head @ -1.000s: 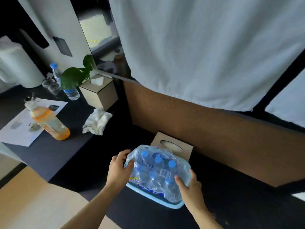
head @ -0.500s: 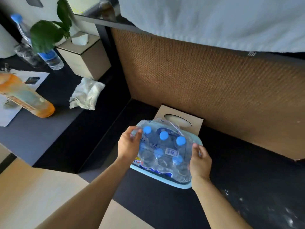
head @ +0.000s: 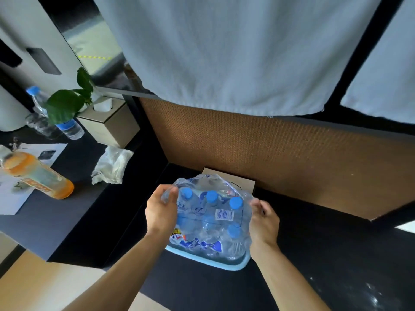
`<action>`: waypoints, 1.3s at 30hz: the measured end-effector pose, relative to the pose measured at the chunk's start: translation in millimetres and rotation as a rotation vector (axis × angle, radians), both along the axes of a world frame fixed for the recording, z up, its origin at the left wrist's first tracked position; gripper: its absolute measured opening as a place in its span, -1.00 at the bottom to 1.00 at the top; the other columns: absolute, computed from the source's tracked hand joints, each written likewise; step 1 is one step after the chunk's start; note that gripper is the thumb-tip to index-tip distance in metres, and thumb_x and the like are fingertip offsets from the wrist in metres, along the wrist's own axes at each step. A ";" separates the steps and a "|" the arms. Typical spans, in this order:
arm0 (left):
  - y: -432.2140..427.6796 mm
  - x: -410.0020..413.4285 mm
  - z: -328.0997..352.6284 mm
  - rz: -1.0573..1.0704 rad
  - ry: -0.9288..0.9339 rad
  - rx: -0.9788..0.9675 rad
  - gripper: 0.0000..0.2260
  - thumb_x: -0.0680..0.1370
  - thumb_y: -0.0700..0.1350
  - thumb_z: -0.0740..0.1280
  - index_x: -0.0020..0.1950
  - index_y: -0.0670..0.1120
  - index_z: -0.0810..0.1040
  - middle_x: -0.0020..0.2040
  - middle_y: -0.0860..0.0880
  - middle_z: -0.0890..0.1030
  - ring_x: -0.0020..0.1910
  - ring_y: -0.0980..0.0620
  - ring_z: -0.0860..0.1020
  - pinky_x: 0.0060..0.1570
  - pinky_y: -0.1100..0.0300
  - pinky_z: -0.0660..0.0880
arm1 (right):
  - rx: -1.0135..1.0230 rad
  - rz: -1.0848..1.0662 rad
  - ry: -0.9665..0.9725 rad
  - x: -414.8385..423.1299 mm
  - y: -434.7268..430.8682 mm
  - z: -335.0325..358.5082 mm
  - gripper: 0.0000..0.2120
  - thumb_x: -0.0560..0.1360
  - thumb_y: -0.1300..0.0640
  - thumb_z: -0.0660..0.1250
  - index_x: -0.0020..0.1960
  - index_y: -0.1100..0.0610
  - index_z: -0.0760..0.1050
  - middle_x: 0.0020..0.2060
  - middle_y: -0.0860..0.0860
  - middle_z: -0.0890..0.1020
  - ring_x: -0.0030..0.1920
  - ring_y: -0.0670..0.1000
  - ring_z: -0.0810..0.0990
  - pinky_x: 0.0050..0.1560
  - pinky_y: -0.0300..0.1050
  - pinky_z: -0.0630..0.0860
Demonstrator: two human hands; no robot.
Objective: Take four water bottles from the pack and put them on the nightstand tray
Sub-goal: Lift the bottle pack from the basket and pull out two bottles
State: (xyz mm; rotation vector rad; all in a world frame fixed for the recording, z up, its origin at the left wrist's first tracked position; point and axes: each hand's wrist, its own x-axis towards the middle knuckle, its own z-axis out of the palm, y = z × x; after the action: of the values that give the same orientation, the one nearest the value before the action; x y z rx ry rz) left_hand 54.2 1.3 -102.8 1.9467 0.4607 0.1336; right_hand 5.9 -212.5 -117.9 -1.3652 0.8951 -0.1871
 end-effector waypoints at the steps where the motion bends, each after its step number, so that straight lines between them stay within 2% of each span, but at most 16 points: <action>1: -6.5 0.0 11.0 0.000 -0.017 0.005 -0.92 0.57 0.12 0.34 -0.08 0.21 0.61 -0.20 0.06 0.70 -0.18 0.01 0.69 -0.32 0.11 0.61 | 0.003 -0.001 -0.017 -3.6 -7.0 10.1 -0.80 0.65 0.14 0.29 -0.09 0.06 0.63 -0.13 -0.04 0.68 -0.09 -0.04 0.65 -0.13 -0.19 0.51; 3: -23.2 -1.1 31.1 -0.015 -0.041 0.013 -0.92 0.56 0.14 0.33 -0.07 0.22 0.61 -0.21 0.07 0.70 -0.17 0.03 0.68 -0.28 0.06 0.64 | 0.011 -0.006 -0.041 -11.7 -23.9 28.4 -0.81 0.65 0.14 0.29 -0.08 0.03 0.64 -0.07 -0.02 0.70 -0.02 0.00 0.67 0.03 -0.06 0.60; 5: -46.9 -4.3 48.9 -0.043 -0.059 0.005 -0.91 0.57 0.16 0.32 -0.05 0.23 0.61 -0.22 0.10 0.70 -0.17 0.06 0.69 -0.25 0.04 0.66 | -0.003 -0.020 -0.070 -19.6 -45.7 44.2 -0.79 0.65 0.13 0.29 -0.11 0.00 0.63 -0.04 -0.01 0.71 0.01 0.01 0.67 0.13 0.01 0.58; 9: -104.1 -19.4 60.9 -0.116 -0.062 -0.037 -0.90 0.60 0.13 0.32 -0.05 0.19 0.61 -0.20 0.08 0.70 -0.14 0.05 0.68 -0.14 -0.03 0.68 | -0.027 -0.115 -0.118 -42.2 -97.9 62.5 -0.74 0.64 0.14 0.32 -0.19 -0.05 0.62 -0.16 -0.17 0.69 -0.08 -0.19 0.63 -0.03 -0.23 0.48; 11: -134.4 -29.6 55.1 -0.167 -0.020 -0.088 -0.88 0.60 0.10 0.33 -0.03 0.12 0.63 -0.13 0.04 0.72 -0.08 0.00 0.67 -0.03 -0.05 0.64 | -0.036 -0.158 -0.113 -56.4 -128.0 61.2 -0.73 0.63 0.13 0.33 -0.22 -0.04 0.62 -0.21 -0.18 0.67 -0.14 -0.19 0.61 -0.11 -0.27 0.46; 13: -167.3 -38.5 45.5 -0.215 0.012 -0.128 -0.89 0.61 0.06 0.35 0.00 0.07 0.64 -0.08 0.03 0.72 -0.04 0.00 0.66 0.01 0.00 0.60 | -0.050 -0.202 -0.093 -70.7 -160.9 53.9 -0.75 0.63 0.11 0.33 -0.21 0.00 0.63 -0.21 -0.11 0.68 -0.17 -0.13 0.61 -0.11 -0.23 0.48; 15: -202.8 -47.2 33.9 -0.253 0.024 -0.147 -0.91 0.61 0.01 0.37 -0.01 0.05 0.65 -0.11 0.04 0.71 -0.09 0.05 0.65 -0.07 0.10 0.56 | -0.061 -0.245 -0.068 -83.6 -193.6 42.2 -0.76 0.64 0.10 0.31 -0.18 0.06 0.61 -0.19 -0.02 0.67 -0.16 -0.04 0.61 -0.05 -0.14 0.51; 17: -236.9 -56.2 20.6 -0.290 0.055 -0.174 -0.92 0.61 -0.03 0.38 -0.05 0.03 0.65 -0.21 0.00 0.70 -0.24 0.02 0.62 -0.20 0.14 0.55 | -0.073 -0.286 -0.046 -96.7 -223.6 28.2 -0.75 0.65 0.11 0.30 -0.18 0.12 0.59 -0.22 0.04 0.64 -0.16 0.02 0.58 -0.04 -0.07 0.52; 19: -265.3 -65.8 3.8 -0.327 0.098 -0.195 -0.90 0.61 -0.04 0.38 -0.08 0.01 0.63 -0.29 -0.11 0.66 -0.32 -0.07 0.57 -0.24 0.01 0.57 | -0.072 -0.309 -0.035 -110.8 -249.5 12.8 -0.76 0.66 0.10 0.30 -0.16 0.14 0.59 -0.22 0.06 0.63 -0.15 0.05 0.58 -0.04 -0.03 0.54; 21: -288.6 -75.0 -15.5 -0.357 0.131 -0.183 -0.89 0.60 -0.03 0.39 -0.11 0.02 0.63 -0.25 -0.12 0.68 -0.28 -0.07 0.59 -0.19 -0.07 0.62 | -0.076 -0.320 -0.002 -125.4 -273.3 -3.6 -0.76 0.66 0.07 0.28 -0.12 0.12 0.60 -0.19 0.07 0.64 -0.12 0.07 0.60 0.00 0.02 0.57; 25: -326.0 -90.8 -47.0 -0.387 0.182 -0.165 -0.90 0.59 -0.02 0.41 -0.11 0.03 0.64 -0.26 -0.03 0.69 -0.23 -0.07 0.64 -0.13 -0.05 0.63 | -0.058 -0.340 0.047 -145.8 -311.5 -31.8 -0.74 0.68 0.07 0.24 -0.08 0.17 0.59 -0.14 0.14 0.62 -0.09 0.11 0.59 0.05 0.11 0.60; 28: -343.0 -97.2 -61.8 -0.378 0.214 -0.154 -0.90 0.59 -0.01 0.41 -0.12 0.05 0.64 -0.21 -0.09 0.71 -0.21 -0.09 0.64 -0.12 -0.09 0.63 | -0.036 -0.355 0.066 -151.9 -327.7 -47.4 -0.73 0.68 0.08 0.24 -0.13 0.18 0.56 -0.17 0.16 0.57 -0.12 0.12 0.53 0.01 0.08 0.55; 31: -348.6 -97.7 -67.4 -0.362 0.211 -0.152 -0.90 0.57 0.04 0.40 -0.12 0.08 0.64 -0.17 -0.11 0.72 -0.21 -0.12 0.66 -0.12 -0.08 0.63 | -0.054 -0.319 0.088 -157.5 -336.9 -55.8 -0.75 0.68 0.08 0.24 -0.10 0.11 0.60 -0.12 0.12 0.65 -0.07 0.08 0.62 0.06 0.10 0.59; 33: -347.5 -98.7 -69.6 -0.353 0.229 -0.145 -0.91 0.56 0.07 0.39 -0.11 0.12 0.63 -0.17 -0.08 0.73 -0.19 -0.12 0.66 -0.12 -0.02 0.61 | -0.067 -0.290 0.104 -161.8 -339.5 -58.7 -0.77 0.67 0.06 0.24 -0.08 0.06 0.61 -0.10 0.05 0.67 -0.05 0.04 0.65 0.01 0.06 0.61; 36: -345.0 -100.6 -72.4 -0.338 0.250 -0.148 -0.89 0.58 0.06 0.37 -0.07 0.07 0.64 -0.20 -0.02 0.71 -0.18 -0.04 0.65 -0.07 -0.02 0.61 | -0.061 -0.245 0.104 -168.0 -342.0 -63.2 -0.76 0.67 0.04 0.24 -0.06 0.09 0.62 -0.12 0.06 0.66 -0.09 0.04 0.63 -0.05 0.04 0.60; 39: -345.9 -99.1 -73.3 -0.335 0.247 -0.153 -0.85 0.60 0.09 0.35 0.01 0.05 0.62 -0.15 0.02 0.70 -0.17 0.04 0.64 -0.14 0.10 0.58 | -0.063 -0.187 0.111 -170.6 -343.9 -65.9 -0.72 0.66 -0.03 0.23 -0.07 0.07 0.62 -0.25 0.01 0.62 -0.23 -0.02 0.57 -0.17 -0.04 0.55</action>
State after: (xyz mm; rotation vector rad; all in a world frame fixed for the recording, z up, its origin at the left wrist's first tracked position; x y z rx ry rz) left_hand -44.9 -344.6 -176.1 1.8677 0.2885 -0.3504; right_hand -164.7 -556.4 -183.8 -1.3603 1.1192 -0.2870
